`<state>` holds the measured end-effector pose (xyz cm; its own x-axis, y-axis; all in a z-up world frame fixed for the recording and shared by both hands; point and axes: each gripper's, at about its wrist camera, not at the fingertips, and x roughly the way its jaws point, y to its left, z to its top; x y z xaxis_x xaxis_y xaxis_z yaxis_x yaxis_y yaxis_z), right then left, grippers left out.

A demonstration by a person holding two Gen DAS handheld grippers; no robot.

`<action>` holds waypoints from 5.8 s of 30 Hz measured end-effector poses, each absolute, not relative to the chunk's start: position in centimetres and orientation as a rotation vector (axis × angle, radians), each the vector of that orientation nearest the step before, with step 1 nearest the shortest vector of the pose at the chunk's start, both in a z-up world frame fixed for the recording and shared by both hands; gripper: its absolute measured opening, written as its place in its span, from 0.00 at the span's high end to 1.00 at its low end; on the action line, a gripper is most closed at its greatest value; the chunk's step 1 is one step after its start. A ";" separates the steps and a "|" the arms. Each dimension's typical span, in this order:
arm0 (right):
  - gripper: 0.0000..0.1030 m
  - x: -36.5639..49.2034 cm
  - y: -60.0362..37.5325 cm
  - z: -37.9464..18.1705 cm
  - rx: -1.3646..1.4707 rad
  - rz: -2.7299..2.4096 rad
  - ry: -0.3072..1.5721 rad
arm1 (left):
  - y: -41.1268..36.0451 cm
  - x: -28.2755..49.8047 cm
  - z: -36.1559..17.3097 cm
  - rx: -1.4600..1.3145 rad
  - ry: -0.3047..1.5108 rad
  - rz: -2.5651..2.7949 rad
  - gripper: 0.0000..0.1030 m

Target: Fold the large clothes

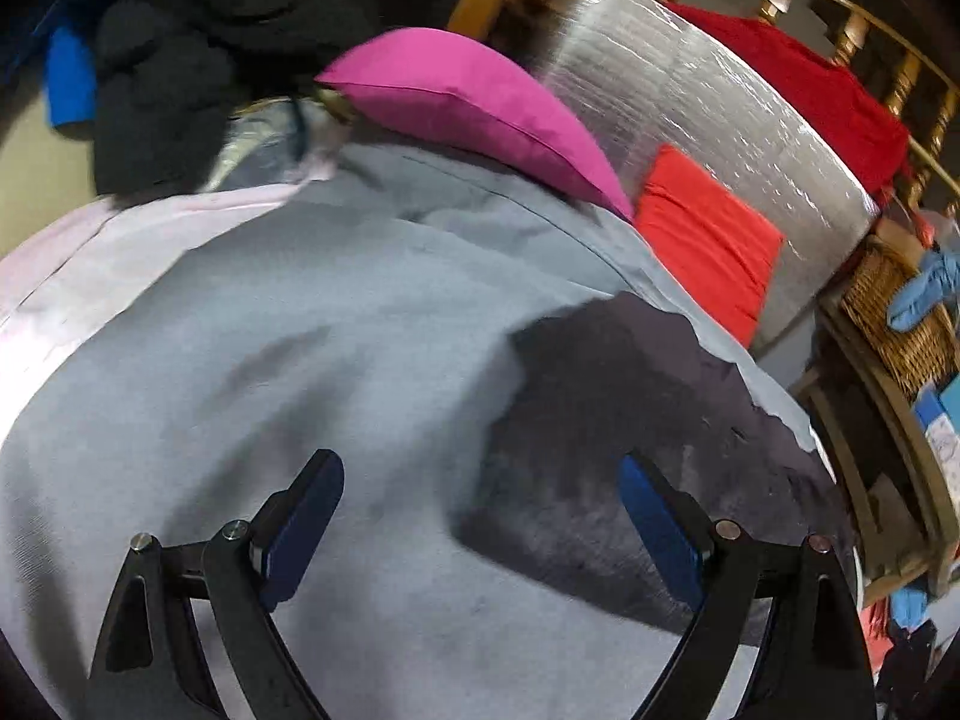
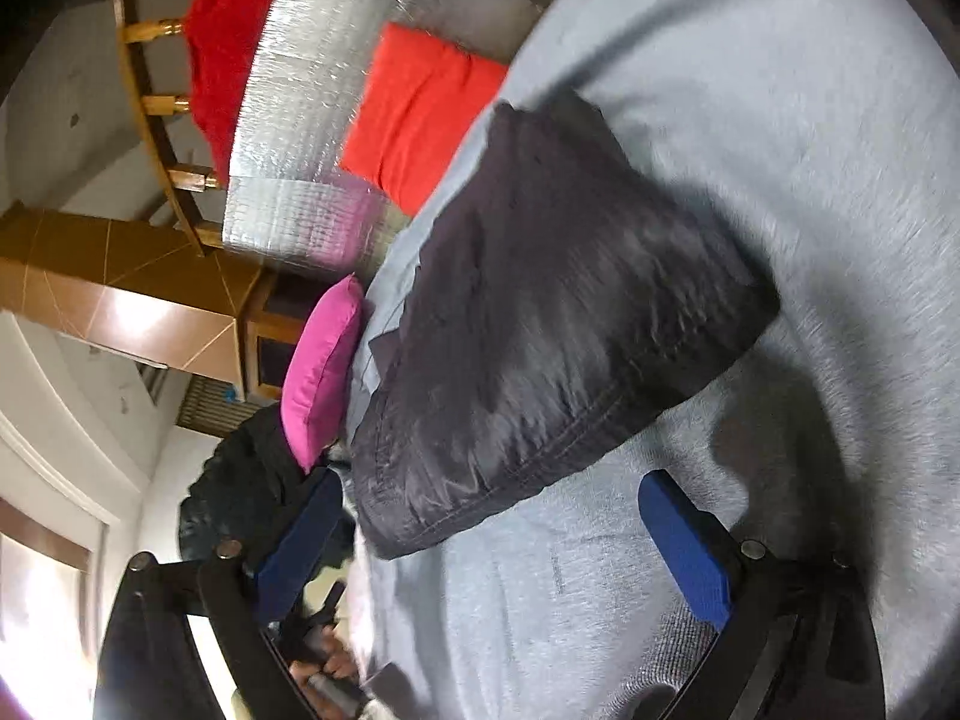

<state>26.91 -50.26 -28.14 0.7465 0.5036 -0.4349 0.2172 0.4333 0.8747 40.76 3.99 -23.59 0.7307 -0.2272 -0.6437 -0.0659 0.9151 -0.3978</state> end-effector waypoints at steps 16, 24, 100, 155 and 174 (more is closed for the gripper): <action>0.02 31.8 -55.0 -28.4 1.200 0.147 0.769 | 1.9 44.4 -25.3 -0.329 0.808 0.061 0.10; 0.03 28.4 -59.0 -20.4 0.895 0.013 0.701 | 0.3 48.5 -26.6 -0.286 0.857 -0.045 0.08; 0.61 28.9 -43.6 -24.6 0.743 -0.058 0.648 | -1.8 43.3 -26.1 -0.480 0.841 -0.096 0.65; 0.39 36.0 -46.5 -21.7 0.390 -0.233 0.821 | -2.6 35.2 -25.2 0.170 0.749 0.046 0.18; 0.39 32.3 -43.1 -19.6 0.369 -0.134 0.808 | -2.4 34.8 -25.3 0.154 0.755 0.047 0.18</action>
<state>32.29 -43.14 -19.58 0.6868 0.0226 -0.7265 0.2562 0.9279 0.2710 34.84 -2.42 -25.25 0.7279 0.0982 -0.6786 0.0125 0.9876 0.1563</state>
